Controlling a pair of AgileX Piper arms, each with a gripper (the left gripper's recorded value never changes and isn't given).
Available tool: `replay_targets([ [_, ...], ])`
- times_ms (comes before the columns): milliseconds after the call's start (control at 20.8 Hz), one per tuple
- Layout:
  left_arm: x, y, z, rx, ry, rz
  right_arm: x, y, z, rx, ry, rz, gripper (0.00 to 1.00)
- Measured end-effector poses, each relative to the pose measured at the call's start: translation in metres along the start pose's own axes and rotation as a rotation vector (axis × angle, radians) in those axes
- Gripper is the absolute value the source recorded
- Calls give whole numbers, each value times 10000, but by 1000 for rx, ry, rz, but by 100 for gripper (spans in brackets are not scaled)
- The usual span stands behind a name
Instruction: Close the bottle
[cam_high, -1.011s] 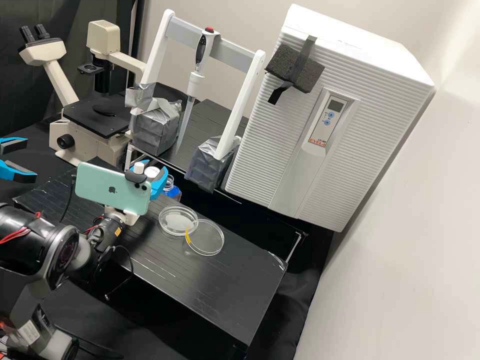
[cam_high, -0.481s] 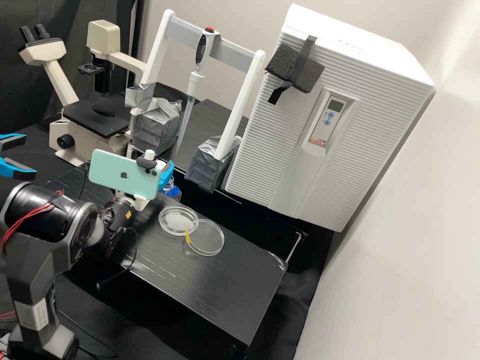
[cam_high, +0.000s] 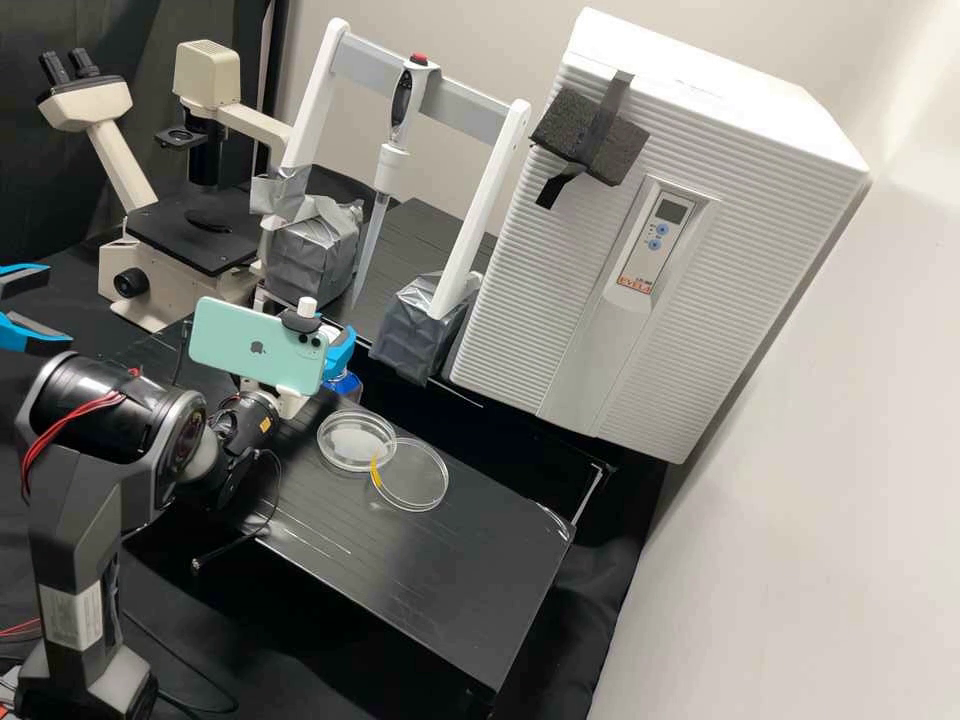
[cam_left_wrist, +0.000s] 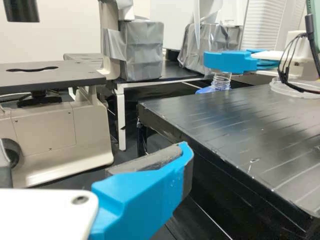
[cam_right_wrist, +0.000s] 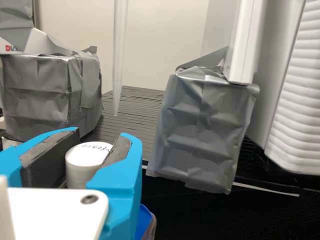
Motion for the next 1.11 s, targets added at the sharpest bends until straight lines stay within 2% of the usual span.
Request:
replay_targets([
  [289, 0, 1, -1, -1, 1, 1, 1, 5, 5, -2, -2, 2, 0],
  [433, 0, 1, -1, -1, 1, 1, 3, 13, 20, -30, -7, 4, 0],
  [578, 0, 1, -1, -1, 1, 1, 23, 22, 47, -38, -16, 9, 0],
  [1107, 0, 1, -1, -1, 1, 1, 32, 60, 88, -39, -30, 22, 0],
])
